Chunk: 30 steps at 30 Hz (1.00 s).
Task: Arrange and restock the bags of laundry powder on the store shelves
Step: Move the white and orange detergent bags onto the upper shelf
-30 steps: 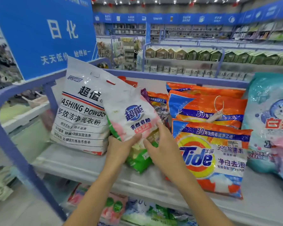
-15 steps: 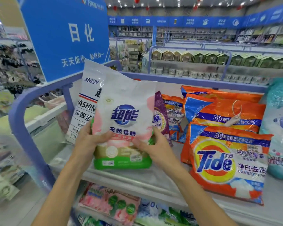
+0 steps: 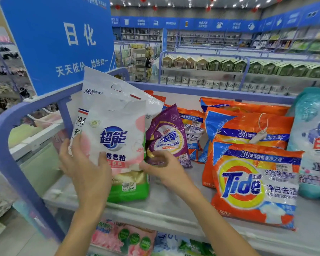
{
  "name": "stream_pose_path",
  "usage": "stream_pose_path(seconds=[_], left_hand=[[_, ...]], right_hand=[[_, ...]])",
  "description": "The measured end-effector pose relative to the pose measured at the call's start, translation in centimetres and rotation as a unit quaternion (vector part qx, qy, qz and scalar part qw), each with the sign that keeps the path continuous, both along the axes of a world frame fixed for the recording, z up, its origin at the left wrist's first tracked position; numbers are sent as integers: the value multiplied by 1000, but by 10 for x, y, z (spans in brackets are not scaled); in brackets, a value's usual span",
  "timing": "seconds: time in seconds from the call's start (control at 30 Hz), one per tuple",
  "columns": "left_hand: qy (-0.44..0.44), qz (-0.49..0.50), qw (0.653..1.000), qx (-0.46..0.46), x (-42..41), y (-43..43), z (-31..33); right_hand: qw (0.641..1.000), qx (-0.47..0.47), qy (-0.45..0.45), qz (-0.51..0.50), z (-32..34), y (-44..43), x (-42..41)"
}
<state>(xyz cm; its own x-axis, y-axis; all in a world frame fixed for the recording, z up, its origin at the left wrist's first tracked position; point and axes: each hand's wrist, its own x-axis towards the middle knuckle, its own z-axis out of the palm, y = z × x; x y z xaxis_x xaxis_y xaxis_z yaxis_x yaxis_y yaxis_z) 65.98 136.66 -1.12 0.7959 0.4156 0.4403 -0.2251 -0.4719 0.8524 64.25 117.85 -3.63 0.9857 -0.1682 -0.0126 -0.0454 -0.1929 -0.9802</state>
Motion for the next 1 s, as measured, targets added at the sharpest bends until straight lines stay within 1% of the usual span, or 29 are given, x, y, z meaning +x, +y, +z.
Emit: stream_pose_path(seconds=[0.03, 0.07, 0.1, 0.13, 0.2, 0.23, 0.27, 0.33, 0.4, 0.5, 0.6, 0.67, 0.77, 0.83, 0.9, 0.97, 1.0], left_hand=[[-38, 7, 999, 21, -10, -10, 3], [-80, -13, 996, 34, -18, -21, 4], [-109, -66, 991, 36, -23, -32, 3], [-114, -141, 983, 38, -26, -44, 3], [-90, -280, 952, 80, -27, -69, 1], [-65, -323, 939, 99, -26, -81, -2], [-32, -340, 934, 104, -24, -91, -4], [30, -322, 941, 95, -17, -105, -6], [60, -292, 951, 82, -11, -111, -7], [57, -276, 955, 91, -8, -112, -10], [55, -279, 952, 115, -9, -115, -15], [50, -285, 949, 127, -9, -118, -19], [56, -299, 942, 139, -12, -120, -26], [36, -306, 944, 120, -18, -119, -27], [12, -310, 946, 90, -27, -116, -21], [-6, -321, 946, 32, -41, -113, -10], [-1, -331, 943, -8, -48, -110, -1]], right_hand=[[998, -6, -20, -61, 2, -13, -1], [991, -20, -39, -129, 6, -25, -2], [980, -41, -50, -190, 9, -37, -1], [970, -59, -47, -230, 11, -47, 3], [964, -108, 2, -243, 12, -59, 14], [964, -132, 28, -229, 13, -60, 18], [964, -151, 40, -217, 12, -61, 22], [963, -165, 43, -207, 11, -65, 26], [967, -159, 45, -195, 19, -63, 20], [972, -165, 45, -160, 22, -59, 13], [981, -110, 29, -158, 14, -56, 6], [982, -109, -7, -155, 13, -50, -1], [973, -121, -69, -183, 14, -40, -14], [972, -109, -92, -188, 20, -35, -29], [972, -71, -118, -190, 33, -30, -51], [971, -28, -150, -185, 50, -28, -77], [969, -10, -166, -182, 58, -29, -91]])
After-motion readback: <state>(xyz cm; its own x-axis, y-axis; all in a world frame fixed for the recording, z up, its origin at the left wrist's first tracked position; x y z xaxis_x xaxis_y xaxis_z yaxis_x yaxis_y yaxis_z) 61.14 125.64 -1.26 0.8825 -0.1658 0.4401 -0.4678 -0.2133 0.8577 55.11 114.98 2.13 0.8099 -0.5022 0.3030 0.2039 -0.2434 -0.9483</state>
